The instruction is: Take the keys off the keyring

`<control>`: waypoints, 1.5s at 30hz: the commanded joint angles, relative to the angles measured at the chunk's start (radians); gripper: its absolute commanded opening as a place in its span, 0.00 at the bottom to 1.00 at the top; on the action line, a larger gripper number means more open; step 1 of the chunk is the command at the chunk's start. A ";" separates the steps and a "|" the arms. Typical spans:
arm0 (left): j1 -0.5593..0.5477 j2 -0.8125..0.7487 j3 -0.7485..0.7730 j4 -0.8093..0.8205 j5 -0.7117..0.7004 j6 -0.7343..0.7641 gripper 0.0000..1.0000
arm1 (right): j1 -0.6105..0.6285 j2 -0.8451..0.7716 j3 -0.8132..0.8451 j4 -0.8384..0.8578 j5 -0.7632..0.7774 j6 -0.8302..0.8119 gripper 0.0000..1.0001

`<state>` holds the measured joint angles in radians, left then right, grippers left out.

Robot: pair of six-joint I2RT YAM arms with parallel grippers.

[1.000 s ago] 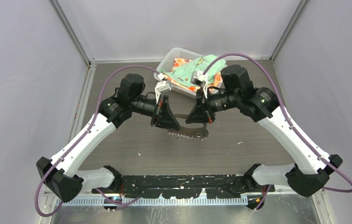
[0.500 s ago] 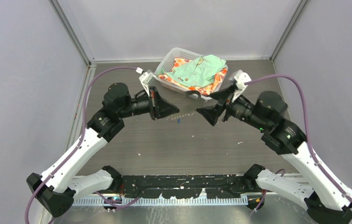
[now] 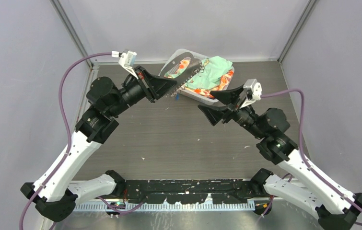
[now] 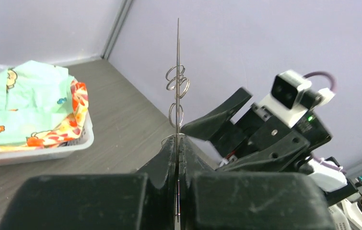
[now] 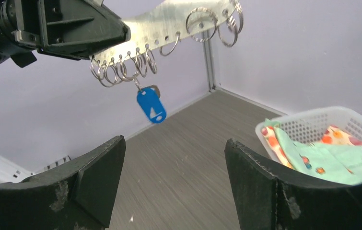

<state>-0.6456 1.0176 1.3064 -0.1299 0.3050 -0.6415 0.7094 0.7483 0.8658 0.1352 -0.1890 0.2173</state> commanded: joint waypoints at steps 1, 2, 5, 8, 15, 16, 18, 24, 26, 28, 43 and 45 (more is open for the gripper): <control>-0.015 0.019 0.072 0.040 -0.083 0.007 0.01 | 0.040 0.072 -0.091 0.409 0.016 0.041 0.80; -0.017 0.022 0.076 0.039 -0.091 0.009 0.01 | 0.052 0.089 -0.108 0.470 0.021 0.026 0.80; -0.025 0.024 0.080 0.030 -0.152 0.006 0.01 | 0.105 0.153 -0.150 0.632 0.040 -0.042 0.80; -0.040 0.023 0.084 0.029 -0.201 0.006 0.01 | 0.177 0.205 -0.187 0.764 0.082 -0.148 0.80; -0.070 0.036 0.091 0.024 -0.259 0.034 0.01 | 0.274 0.277 -0.224 0.876 0.243 -0.336 0.81; -0.074 0.039 0.092 0.025 -0.260 0.035 0.01 | 0.276 0.291 -0.229 0.894 0.263 -0.363 0.81; -0.083 0.043 0.091 0.029 -0.272 0.043 0.01 | 0.277 0.327 -0.237 0.957 0.294 -0.425 0.82; -0.112 0.062 0.097 0.047 -0.289 0.052 0.01 | 0.276 0.368 -0.208 0.944 0.277 -0.496 0.77; -0.118 0.065 0.097 0.050 -0.292 0.055 0.01 | 0.276 0.370 -0.201 0.937 0.278 -0.488 0.67; -0.122 0.068 0.094 0.052 -0.297 0.058 0.01 | 0.277 0.371 -0.197 0.940 0.284 -0.468 0.64; -0.156 0.090 0.096 0.072 -0.298 0.057 0.01 | 0.277 0.398 -0.144 0.890 0.338 -0.441 0.51; -0.159 0.094 0.096 0.075 -0.297 0.057 0.00 | 0.276 0.407 -0.136 0.890 0.338 -0.448 0.48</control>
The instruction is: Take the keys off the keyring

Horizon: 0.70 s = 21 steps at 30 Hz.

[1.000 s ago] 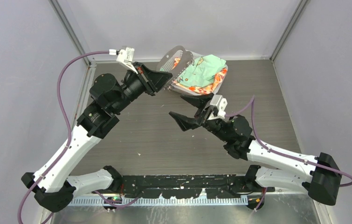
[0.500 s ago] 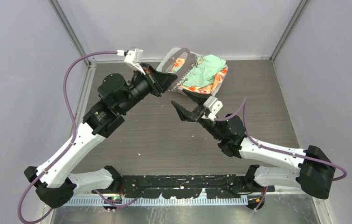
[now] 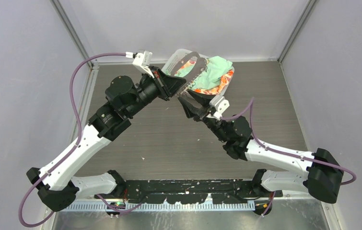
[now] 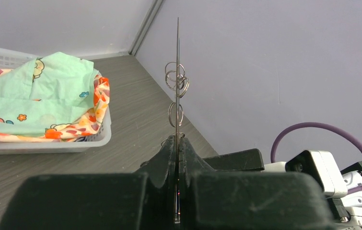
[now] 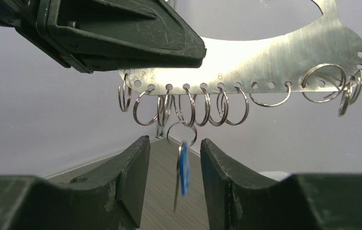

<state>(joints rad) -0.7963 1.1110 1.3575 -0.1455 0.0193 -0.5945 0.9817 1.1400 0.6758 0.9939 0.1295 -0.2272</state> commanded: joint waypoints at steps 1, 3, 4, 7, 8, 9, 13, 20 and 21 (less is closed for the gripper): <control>-0.010 0.003 0.047 0.092 -0.012 0.010 0.01 | 0.003 0.020 0.057 0.031 0.021 -0.008 0.46; -0.012 0.008 0.050 0.095 -0.012 0.010 0.01 | 0.003 0.024 0.061 0.028 0.023 -0.016 0.43; -0.013 0.009 0.054 0.095 -0.012 0.010 0.01 | 0.004 0.025 0.062 0.026 0.028 -0.017 0.42; -0.015 0.012 0.058 0.095 -0.012 0.012 0.01 | 0.004 0.020 0.061 0.011 0.032 -0.015 0.35; -0.016 0.012 0.058 0.095 -0.013 0.011 0.00 | 0.004 0.017 0.060 0.004 0.032 -0.013 0.33; -0.017 0.012 0.058 0.095 -0.012 0.013 0.01 | 0.004 0.012 0.058 -0.001 0.033 -0.009 0.30; -0.018 0.006 0.053 0.098 -0.046 0.015 0.01 | 0.004 -0.002 0.046 -0.011 0.042 0.003 0.20; -0.018 -0.024 0.009 0.104 -0.103 0.029 0.00 | 0.003 -0.072 0.045 -0.125 0.044 0.038 0.01; -0.018 -0.033 -0.010 0.112 -0.117 0.030 0.00 | 0.004 -0.088 0.047 -0.167 0.041 0.047 0.01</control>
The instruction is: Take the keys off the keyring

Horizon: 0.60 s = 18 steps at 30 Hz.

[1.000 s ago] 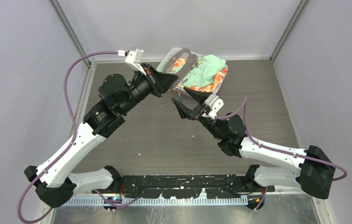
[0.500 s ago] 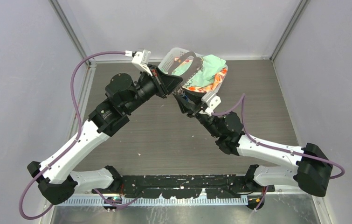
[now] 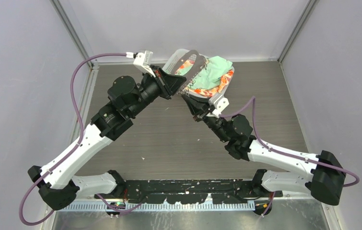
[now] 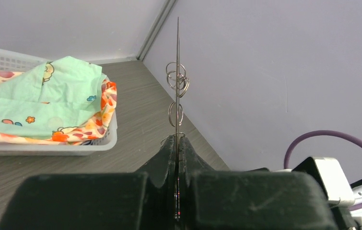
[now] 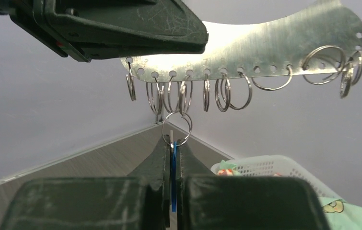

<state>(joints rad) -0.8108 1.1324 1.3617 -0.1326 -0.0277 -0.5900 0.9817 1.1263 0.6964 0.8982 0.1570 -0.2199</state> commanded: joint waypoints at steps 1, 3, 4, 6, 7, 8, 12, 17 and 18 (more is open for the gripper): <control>-0.004 -0.065 -0.034 0.109 -0.085 0.028 0.01 | 0.004 -0.095 0.034 -0.121 0.009 0.050 0.01; -0.004 -0.082 -0.084 0.126 -0.106 0.026 0.01 | 0.004 -0.138 0.063 -0.269 0.002 0.076 0.01; -0.004 -0.092 -0.113 0.128 -0.111 0.021 0.01 | 0.005 -0.161 0.083 -0.349 0.001 0.090 0.01; -0.004 -0.108 -0.173 0.169 -0.111 0.012 0.01 | 0.005 -0.201 0.131 -0.518 -0.004 0.113 0.01; -0.004 -0.117 -0.207 0.184 -0.104 0.010 0.01 | 0.003 -0.217 0.153 -0.599 -0.013 0.125 0.01; -0.004 -0.125 -0.239 0.194 -0.098 0.009 0.00 | 0.003 -0.232 0.175 -0.674 -0.028 0.135 0.01; -0.003 -0.159 -0.353 0.214 -0.067 -0.002 0.00 | 0.003 -0.247 0.294 -0.981 -0.084 0.169 0.01; -0.002 -0.203 -0.462 0.232 -0.013 -0.022 0.01 | 0.003 -0.204 0.445 -1.281 -0.160 0.183 0.01; -0.002 -0.209 -0.471 0.225 -0.003 -0.022 0.01 | 0.003 -0.190 0.477 -1.333 -0.187 0.185 0.01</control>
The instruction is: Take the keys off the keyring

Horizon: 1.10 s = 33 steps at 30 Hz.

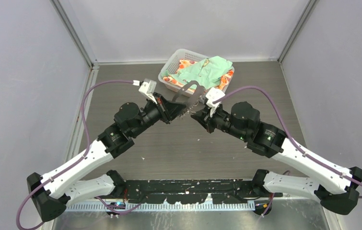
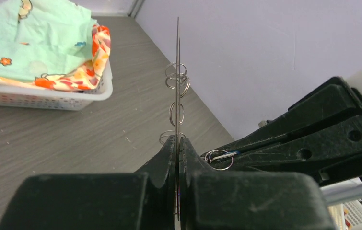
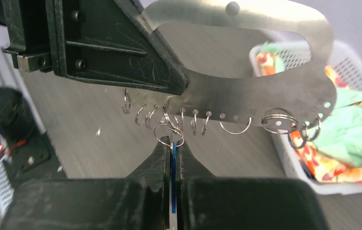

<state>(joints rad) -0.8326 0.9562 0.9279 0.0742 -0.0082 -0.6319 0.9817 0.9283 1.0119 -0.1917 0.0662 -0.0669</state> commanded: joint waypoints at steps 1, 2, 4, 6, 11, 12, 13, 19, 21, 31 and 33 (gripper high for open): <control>0.020 -0.035 -0.043 0.007 -0.012 0.021 0.01 | 0.004 0.020 0.193 -0.284 -0.110 0.033 0.01; 0.020 -0.037 -0.051 -0.005 -0.004 0.019 0.01 | 0.004 0.030 0.217 -0.320 -0.120 0.033 0.01; 0.020 -0.041 -0.078 -0.004 0.003 0.003 0.00 | 0.004 0.047 0.256 -0.371 -0.132 0.035 0.01; 0.020 -0.048 -0.110 0.007 0.004 -0.008 0.01 | 0.004 0.068 0.294 -0.428 -0.144 0.030 0.01; 0.020 -0.064 -0.180 0.037 0.004 -0.021 0.19 | 0.004 0.144 0.391 -0.555 -0.152 0.043 0.01; 0.020 -0.066 -0.193 0.043 0.004 -0.023 0.24 | 0.003 0.152 0.399 -0.569 -0.149 0.045 0.01; 0.021 -0.068 -0.207 0.043 0.004 -0.023 0.28 | 0.004 0.160 0.405 -0.580 -0.143 0.047 0.01; 0.024 -0.104 -0.256 0.003 0.042 0.020 0.33 | 0.004 0.190 0.412 -0.612 -0.138 0.046 0.01; 0.025 -0.118 -0.265 -0.018 0.070 0.042 0.34 | 0.004 0.200 0.400 -0.612 -0.145 0.055 0.01; 0.024 -0.034 -0.429 0.131 0.137 -0.003 0.25 | -0.006 0.233 0.183 -0.453 -0.070 0.164 0.01; 0.024 0.018 -0.482 0.227 0.133 -0.028 0.28 | -0.017 0.247 0.134 -0.404 -0.034 0.178 0.01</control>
<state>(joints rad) -0.8227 0.8894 0.5472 0.2214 0.1444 -0.6537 0.9848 1.1748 1.1969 -0.7338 -0.0528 0.0593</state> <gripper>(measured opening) 0.257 0.045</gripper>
